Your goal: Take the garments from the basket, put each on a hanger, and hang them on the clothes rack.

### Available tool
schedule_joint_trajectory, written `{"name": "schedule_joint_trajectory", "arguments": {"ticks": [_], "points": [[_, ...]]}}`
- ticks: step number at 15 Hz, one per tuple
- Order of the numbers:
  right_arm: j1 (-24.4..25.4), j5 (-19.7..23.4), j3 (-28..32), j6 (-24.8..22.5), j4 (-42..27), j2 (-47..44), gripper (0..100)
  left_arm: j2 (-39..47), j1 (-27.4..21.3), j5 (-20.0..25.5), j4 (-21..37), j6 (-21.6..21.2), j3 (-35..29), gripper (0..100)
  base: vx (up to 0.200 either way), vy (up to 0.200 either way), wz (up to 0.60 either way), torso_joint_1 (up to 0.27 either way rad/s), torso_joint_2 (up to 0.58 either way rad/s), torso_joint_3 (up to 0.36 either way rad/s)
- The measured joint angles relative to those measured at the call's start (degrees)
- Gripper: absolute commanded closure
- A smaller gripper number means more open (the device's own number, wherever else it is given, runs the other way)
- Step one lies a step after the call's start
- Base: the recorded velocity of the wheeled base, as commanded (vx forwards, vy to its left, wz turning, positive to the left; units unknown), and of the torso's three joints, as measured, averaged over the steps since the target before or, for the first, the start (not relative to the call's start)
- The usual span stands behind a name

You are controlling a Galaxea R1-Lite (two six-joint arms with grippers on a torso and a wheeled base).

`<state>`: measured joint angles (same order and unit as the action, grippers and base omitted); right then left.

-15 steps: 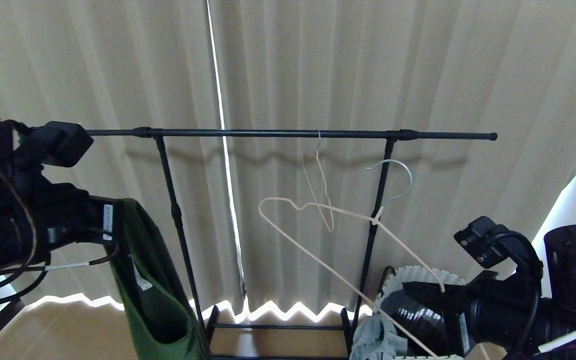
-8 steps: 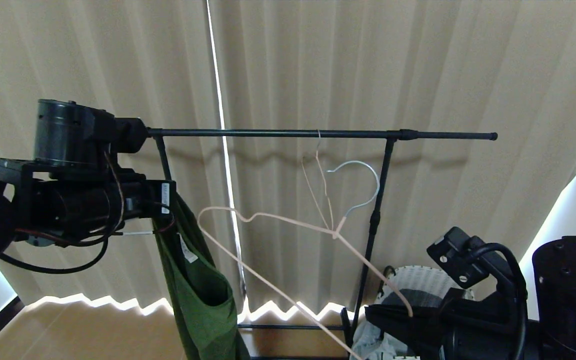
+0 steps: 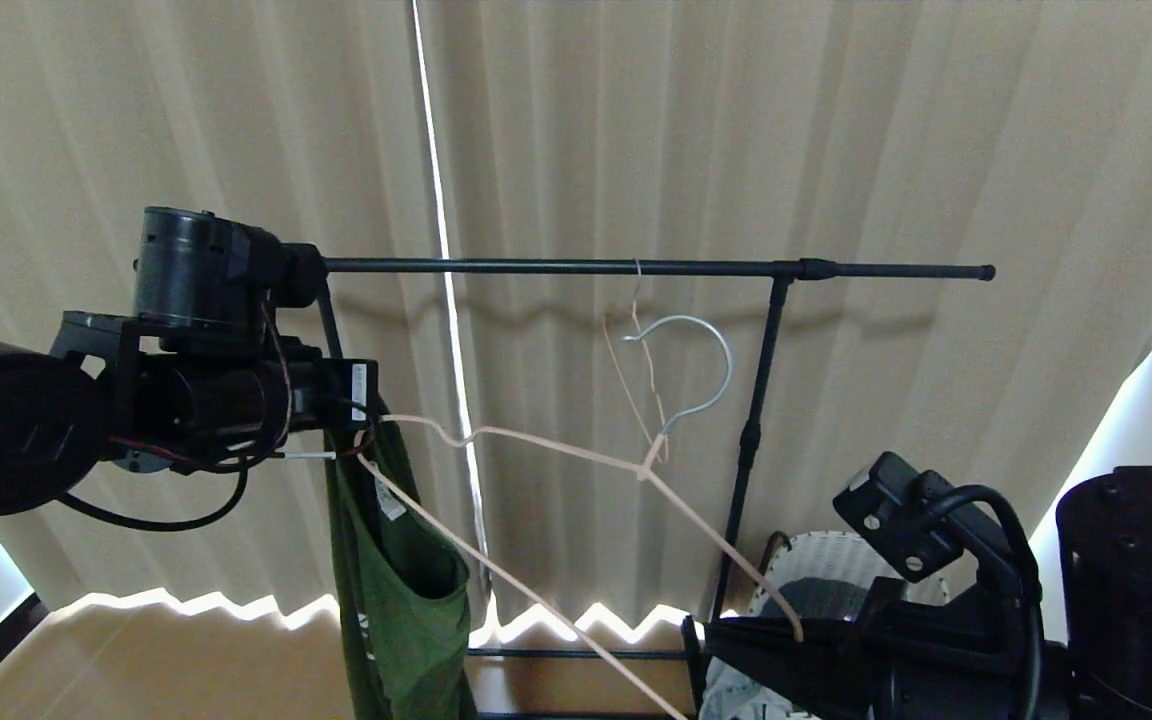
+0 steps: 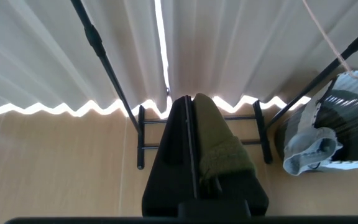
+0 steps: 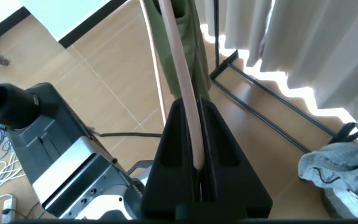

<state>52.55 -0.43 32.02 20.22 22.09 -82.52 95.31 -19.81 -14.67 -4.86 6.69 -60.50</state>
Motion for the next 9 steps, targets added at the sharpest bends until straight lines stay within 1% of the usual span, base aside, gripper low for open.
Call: {"name": "schedule_joint_trajectory", "arguments": {"ticks": [5, 9], "points": [[-0.22, -0.28, 4.96, 0.62, 0.22, -5.68, 100, -0.18, -0.06, 0.00, 0.35, 0.78, -0.22, 100, 0.000, 0.000, 0.00, 0.000, 0.00, 0.000], [-0.79, -0.74, 7.69, 0.85, 2.89, -10.15, 100, -0.99, -0.06, -0.55, 0.40, 0.88, 0.00, 100, 0.000, 0.000, 0.00, 0.000, 0.00, 0.000]]}}
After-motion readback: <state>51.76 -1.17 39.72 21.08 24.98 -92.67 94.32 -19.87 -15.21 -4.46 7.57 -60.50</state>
